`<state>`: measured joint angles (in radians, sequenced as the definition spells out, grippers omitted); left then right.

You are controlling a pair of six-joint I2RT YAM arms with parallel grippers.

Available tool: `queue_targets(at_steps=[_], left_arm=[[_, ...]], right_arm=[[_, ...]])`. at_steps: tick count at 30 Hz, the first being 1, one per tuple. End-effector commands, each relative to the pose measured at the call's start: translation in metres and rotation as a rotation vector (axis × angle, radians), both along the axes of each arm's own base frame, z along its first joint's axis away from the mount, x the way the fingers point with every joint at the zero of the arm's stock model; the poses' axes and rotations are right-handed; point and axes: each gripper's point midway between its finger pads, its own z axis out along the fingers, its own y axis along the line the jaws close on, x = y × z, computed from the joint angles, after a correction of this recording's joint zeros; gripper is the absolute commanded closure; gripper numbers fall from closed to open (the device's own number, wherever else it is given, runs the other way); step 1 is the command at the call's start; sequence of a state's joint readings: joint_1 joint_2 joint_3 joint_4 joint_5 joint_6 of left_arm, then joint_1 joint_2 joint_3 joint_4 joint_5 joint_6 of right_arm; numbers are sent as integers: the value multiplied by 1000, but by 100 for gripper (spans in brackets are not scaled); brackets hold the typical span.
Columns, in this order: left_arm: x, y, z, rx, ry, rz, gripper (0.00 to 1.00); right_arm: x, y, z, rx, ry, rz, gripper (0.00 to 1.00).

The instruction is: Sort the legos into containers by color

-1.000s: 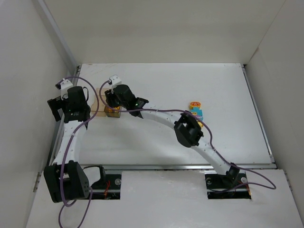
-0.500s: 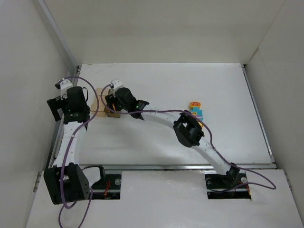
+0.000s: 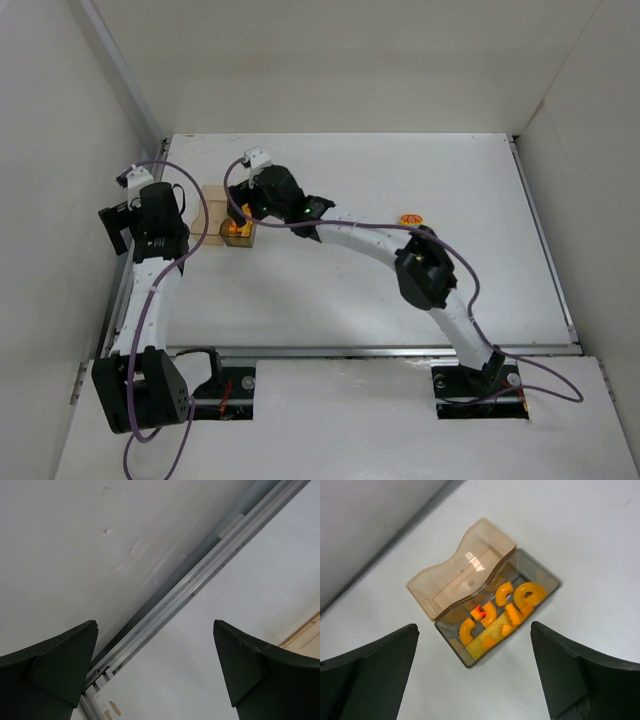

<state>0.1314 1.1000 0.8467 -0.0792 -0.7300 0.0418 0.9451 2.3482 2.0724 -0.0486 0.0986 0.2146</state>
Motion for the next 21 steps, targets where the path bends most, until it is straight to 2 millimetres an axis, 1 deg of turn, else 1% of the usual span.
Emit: queue_targets(at_steps=[1, 2, 3, 4, 5, 6, 7, 8, 9, 10, 11, 12, 13, 14, 15, 16, 17, 18, 19, 20, 21], left_arm=[[9, -4, 22, -4, -61, -35, 0], [12, -6, 27, -18, -79, -45, 0], [18, -10, 28, -45, -97, -62, 0], [23, -13, 28, -77, -107, -66, 0], [29, -18, 40, -101, -131, -93, 0], [38, -24, 45, -98, -108, -161, 0], [55, -39, 43, -125, -85, -283, 0], [65, -43, 61, -110, -92, -339, 0], [77, -54, 58, -94, -34, -431, 0], [81, -57, 70, -70, -43, -465, 0], [91, -63, 66, -63, -3, -503, 0], [99, -70, 81, -46, -8, -541, 0], [104, -74, 84, -43, 0, -573, 0], [113, -80, 80, -43, 32, -608, 0], [119, -87, 90, -37, 24, -638, 0], [123, -90, 93, -41, 17, -656, 0], [128, -100, 93, -46, 26, -707, 0], [133, -103, 91, -54, 30, -721, 0], [137, -116, 102, -50, 4, -765, 0], [141, -120, 101, -58, 4, -785, 0], [146, -135, 100, -76, 2, -846, 0]], right_arm=[[22, -68, 139, 184, -121, -26, 0], [19, -98, 145, 165, -104, -47, 0], [23, -121, 141, 132, -77, -80, 0], [38, -167, 117, 42, 0, -195, 0], [37, -200, 108, -18, 33, -273, 0], [39, -228, 92, -63, 86, -362, 0], [39, -256, 79, -116, 124, -435, 0], [42, -301, 58, -200, 184, -532, 0], [30, -326, 32, -268, 253, -560, 0], [31, -342, 23, -272, 280, -596, 0], [27, -356, 11, -282, 323, -599, 0], [24, -390, -8, -294, 388, -655, 0], [22, -405, -16, -285, 423, -680, 0], [20, -416, -22, -276, 443, -693, 0], [23, -430, -27, -258, 447, -719, 0], [15, -433, -43, -286, 470, -713, 0], [12, -435, -48, -313, 472, -698, 0], [11, -434, -52, -314, 483, -690, 0], [5, -433, -65, -336, 510, -671, 0], [3, -438, -75, -350, 534, -678, 0], [2, -438, -78, -351, 535, -678, 0]])
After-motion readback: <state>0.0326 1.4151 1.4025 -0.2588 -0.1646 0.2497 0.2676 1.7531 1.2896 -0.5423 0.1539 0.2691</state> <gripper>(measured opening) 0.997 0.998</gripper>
